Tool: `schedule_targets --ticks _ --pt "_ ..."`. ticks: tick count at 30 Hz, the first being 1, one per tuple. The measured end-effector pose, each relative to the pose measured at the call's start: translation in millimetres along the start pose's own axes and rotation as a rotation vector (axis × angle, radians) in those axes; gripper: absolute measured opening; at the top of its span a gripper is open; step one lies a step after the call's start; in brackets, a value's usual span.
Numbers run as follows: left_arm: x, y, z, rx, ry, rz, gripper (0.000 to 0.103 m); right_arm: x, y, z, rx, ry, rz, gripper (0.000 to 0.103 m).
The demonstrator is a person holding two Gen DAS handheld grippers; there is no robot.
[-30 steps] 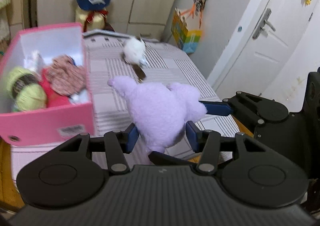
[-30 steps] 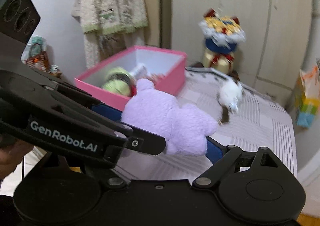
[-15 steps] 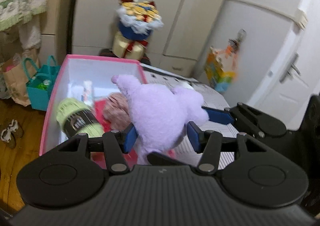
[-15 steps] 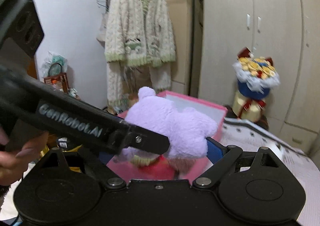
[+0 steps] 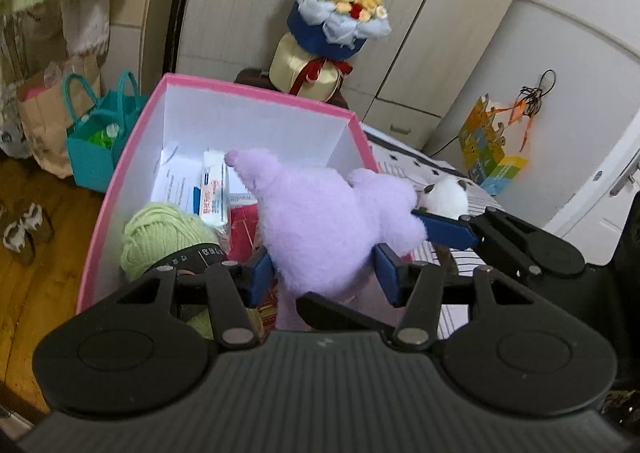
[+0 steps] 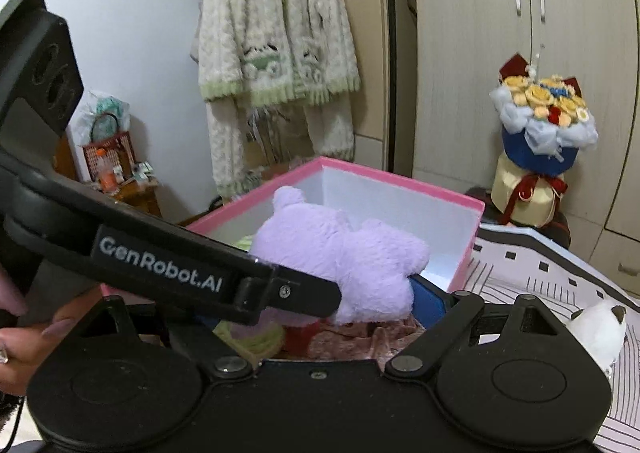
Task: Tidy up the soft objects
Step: 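Lower the lilac plush into the box and open the left gripper, then move the left gripper to the white plush cat with brown ears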
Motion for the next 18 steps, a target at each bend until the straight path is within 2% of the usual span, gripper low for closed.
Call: schedule_targets --ticks 6,11,18 --pt "-3 9 7 0.040 -0.003 0.021 0.052 -4 13 -2 -0.006 -0.029 0.051 0.089" --pt "-5 -4 3 0.071 0.025 0.002 0.066 -7 3 -2 -0.043 -0.059 0.047 0.089" --pt "-2 -40 -21 0.058 0.058 -0.063 0.076 -5 -32 -3 -0.090 -0.082 0.043 0.090"
Point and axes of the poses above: each gripper's, at about its wrist camera, not at the fingertips, and y roughly the way its jaws point, z to its left, x to its top, the point moved 4 cm from there along y, roughly the way its jaws point, and after that the axes turned 13 degrees about -x, right-handed, at the moved point
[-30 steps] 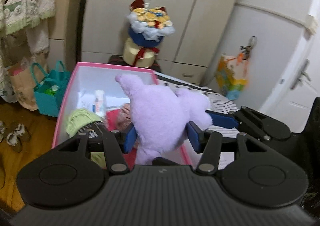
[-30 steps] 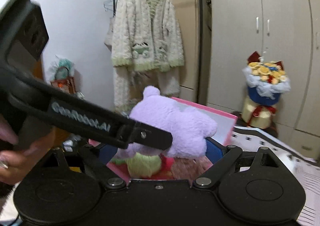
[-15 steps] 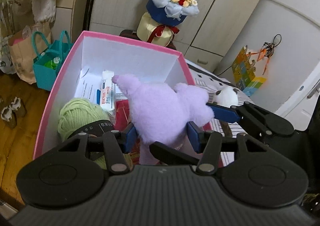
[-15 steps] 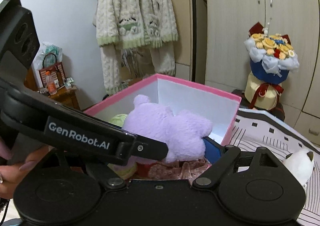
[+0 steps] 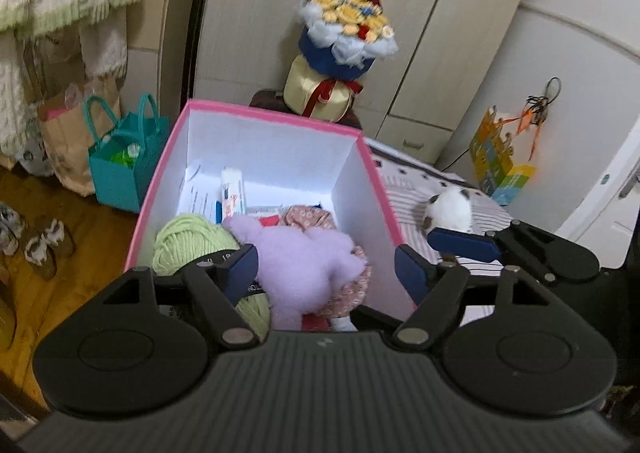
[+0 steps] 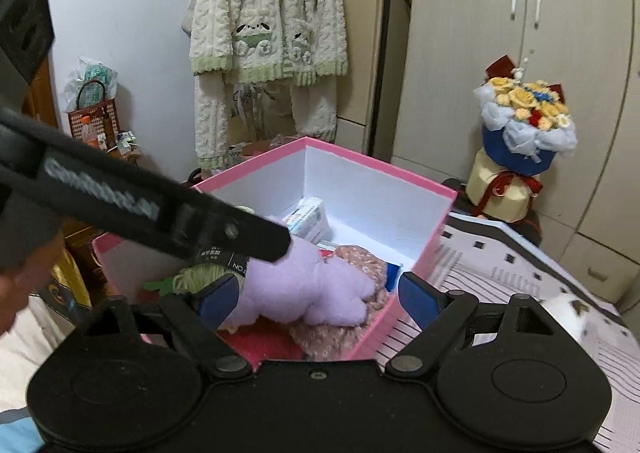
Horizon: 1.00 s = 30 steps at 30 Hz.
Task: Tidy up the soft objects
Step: 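Move the left gripper to the white plush cat with brown ears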
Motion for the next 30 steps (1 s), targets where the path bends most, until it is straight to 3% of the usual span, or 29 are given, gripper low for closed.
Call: schedule_targets --ticks 8,14,22,30 --pt "11 -33 -38 -0.023 0.049 -0.095 0.078 -3 -43 -16 -0.029 -0.035 -0.048 0.090" --pt "10 -32 -70 -0.064 0.106 -0.098 0.078 -13 -68 -45 -0.047 -0.005 -0.064 0.090" --pt "3 8 -119 -0.126 0.188 -0.056 0.078 -36 -87 -104 -0.076 0.095 -0.080 0.090" --pt "0 74 -141 -0.132 0.125 -0.085 0.078 -62 -62 -156 -0.136 0.179 -0.088 0.090"
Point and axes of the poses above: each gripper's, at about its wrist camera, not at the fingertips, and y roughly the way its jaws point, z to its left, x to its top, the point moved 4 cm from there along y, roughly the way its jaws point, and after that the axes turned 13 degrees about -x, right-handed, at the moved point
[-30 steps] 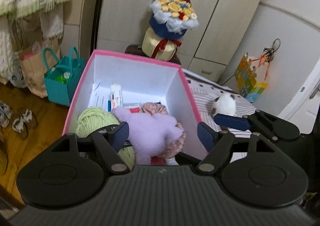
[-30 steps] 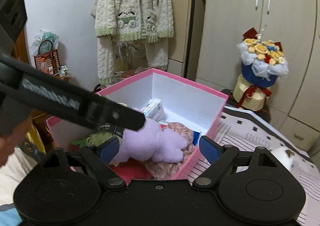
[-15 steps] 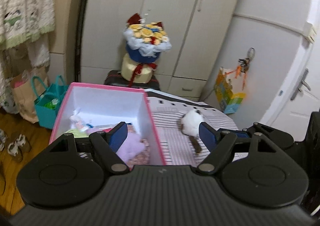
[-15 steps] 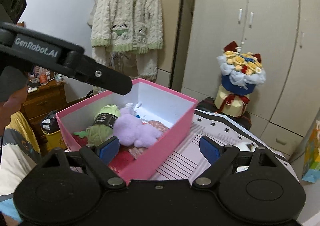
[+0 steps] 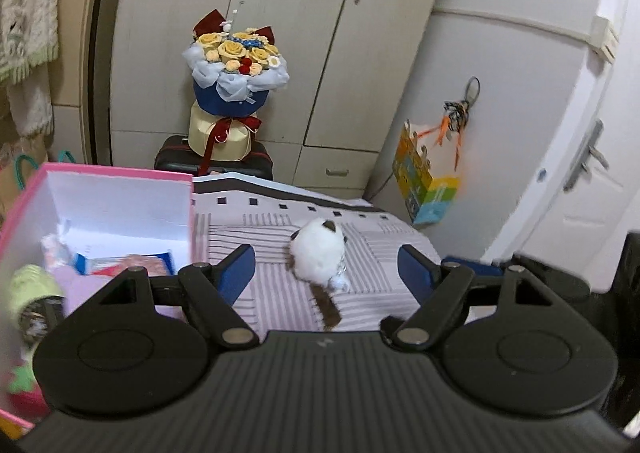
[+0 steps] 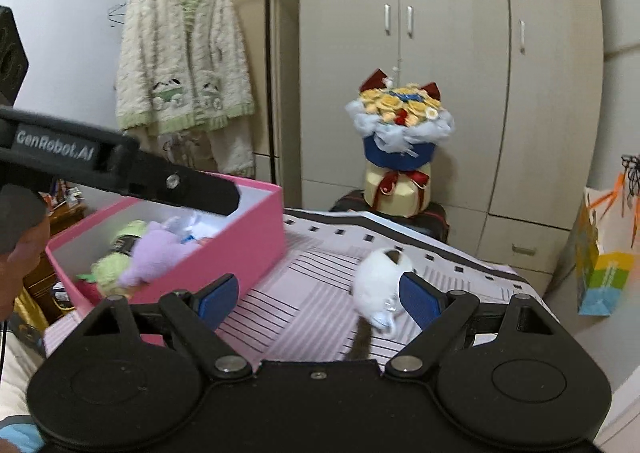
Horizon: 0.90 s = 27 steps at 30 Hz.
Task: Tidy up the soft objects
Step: 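Move the left gripper to the white plush cat with brown ears, then grasp the white plush cat with the left gripper and lift it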
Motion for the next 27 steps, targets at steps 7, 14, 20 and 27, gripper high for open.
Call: schedule_targets --ticks 7,14,20,27 --pt "-8 64 2 0.045 -0.008 -0.018 0.076 -14 44 -22 0.069 0.004 0.018 0.090" --pt "-19 119 23 -0.009 -0.080 -0.039 0.075 -30 114 -45 0.133 0.027 0.116 0.089" --pt "-19 166 49 0.058 -0.190 0.033 0.074 -41 156 -53 0.159 0.049 0.142 0.089" --pt "-18 192 59 0.107 -0.234 0.063 0.071 -43 187 -57 0.154 0.079 0.143 0.090"
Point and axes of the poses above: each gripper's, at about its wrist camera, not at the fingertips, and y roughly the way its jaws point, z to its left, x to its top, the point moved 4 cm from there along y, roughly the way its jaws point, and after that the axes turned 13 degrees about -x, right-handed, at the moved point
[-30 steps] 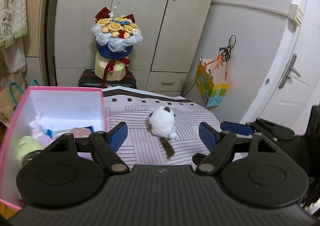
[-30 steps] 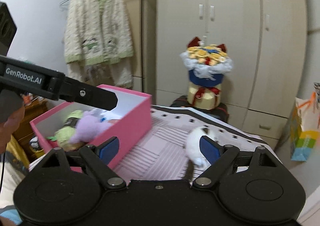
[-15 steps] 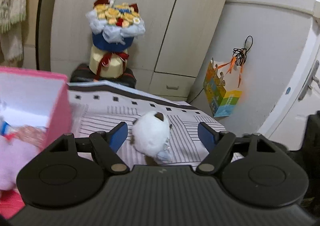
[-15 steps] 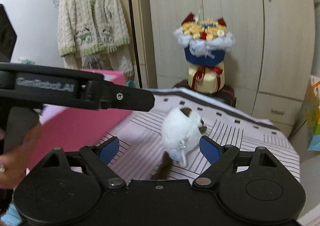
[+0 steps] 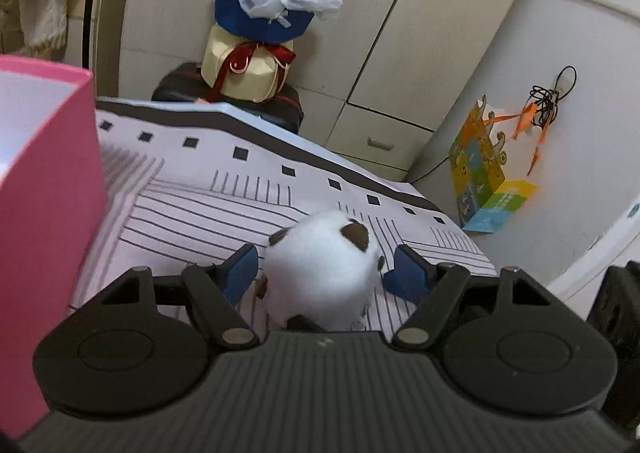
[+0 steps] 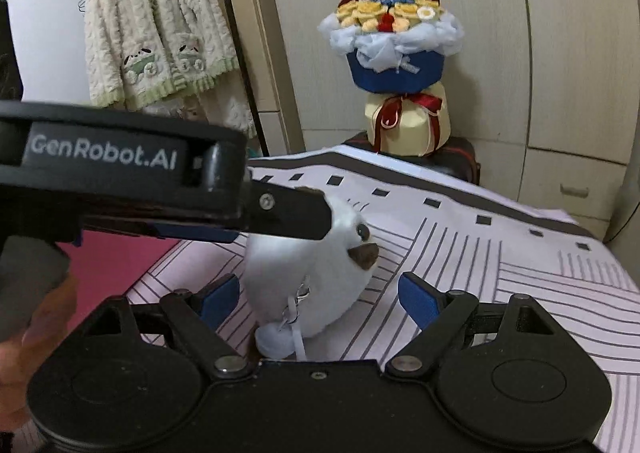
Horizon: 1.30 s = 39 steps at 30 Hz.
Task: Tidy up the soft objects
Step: 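Grasp the white plush cat with the left gripper and lift it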
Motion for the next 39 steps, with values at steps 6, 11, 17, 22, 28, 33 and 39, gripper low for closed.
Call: schedule_targets --ticks 6,11,17,22,28,33,39 --pt "-5 8 12 -0.006 -0.062 0.014 0.057 -6 10 11 0.038 -0.016 0.041 0.073" --pt "-6 5 11 -0.024 -0.042 0.031 0.053 -8 4 14 -0.017 0.000 0.030 0.057" --pt "-10 -13 -5 -0.021 0.019 0.033 0.053 -9 -16 23 -0.044 0.034 0.020 0.056" --pt "-17 -33 -16 -0.031 0.061 0.042 0.053 -12 -38 31 -0.046 0.058 0.033 0.056" --pt "-33 -59 -27 -0.049 0.088 0.080 0.053 -26 -66 44 -0.056 0.078 0.047 0.056" --pt "-56 -85 -42 -0.055 0.185 0.145 0.053 -45 -92 55 -0.046 0.108 0.072 0.056" --pt "-79 -115 -51 -0.081 0.253 0.198 0.053 -66 -120 69 -0.051 0.183 0.082 0.057"
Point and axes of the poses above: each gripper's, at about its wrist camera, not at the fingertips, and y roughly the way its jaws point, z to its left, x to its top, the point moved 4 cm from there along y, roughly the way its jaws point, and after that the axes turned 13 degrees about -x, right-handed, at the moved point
